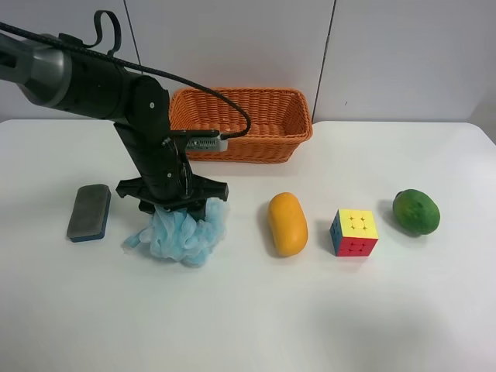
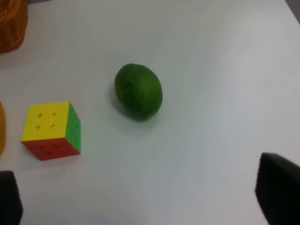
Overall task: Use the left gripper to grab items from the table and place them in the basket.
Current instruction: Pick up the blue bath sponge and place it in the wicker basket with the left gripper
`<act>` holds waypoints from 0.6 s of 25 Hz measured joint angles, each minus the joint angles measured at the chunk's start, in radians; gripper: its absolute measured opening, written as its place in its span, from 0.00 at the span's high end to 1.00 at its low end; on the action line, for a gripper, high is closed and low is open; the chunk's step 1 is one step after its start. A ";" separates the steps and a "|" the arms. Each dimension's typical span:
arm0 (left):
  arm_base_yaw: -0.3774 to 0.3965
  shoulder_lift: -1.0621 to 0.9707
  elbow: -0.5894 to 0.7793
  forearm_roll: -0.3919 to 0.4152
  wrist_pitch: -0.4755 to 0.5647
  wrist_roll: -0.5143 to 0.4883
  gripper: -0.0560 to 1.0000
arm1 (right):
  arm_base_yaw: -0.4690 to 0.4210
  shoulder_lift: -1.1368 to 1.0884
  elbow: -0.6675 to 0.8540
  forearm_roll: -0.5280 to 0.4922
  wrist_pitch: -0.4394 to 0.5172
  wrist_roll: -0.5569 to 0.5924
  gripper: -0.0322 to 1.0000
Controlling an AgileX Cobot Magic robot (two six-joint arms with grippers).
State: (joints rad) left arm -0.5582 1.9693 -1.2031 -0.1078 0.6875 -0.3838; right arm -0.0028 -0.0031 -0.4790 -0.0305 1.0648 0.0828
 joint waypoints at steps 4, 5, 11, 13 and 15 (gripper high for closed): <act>0.000 -0.033 -0.063 0.011 0.099 0.001 0.46 | 0.000 0.000 0.000 0.000 0.000 0.000 0.01; 0.000 -0.041 -0.089 0.011 0.133 0.001 0.46 | 0.000 0.000 0.000 0.000 0.000 0.000 0.01; 0.000 -0.060 -0.280 0.014 0.309 0.016 0.47 | 0.000 0.000 0.000 0.000 0.000 0.000 0.01; 0.000 -0.062 -0.361 0.014 0.358 0.020 0.47 | 0.000 0.000 0.000 0.000 0.000 0.000 0.01; 0.000 -0.062 -0.439 0.015 0.407 0.038 0.47 | 0.000 0.000 0.000 0.000 0.000 0.000 0.01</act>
State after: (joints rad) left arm -0.5582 1.9077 -1.6419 -0.0927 1.0941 -0.3461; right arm -0.0028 -0.0031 -0.4790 -0.0305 1.0648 0.0828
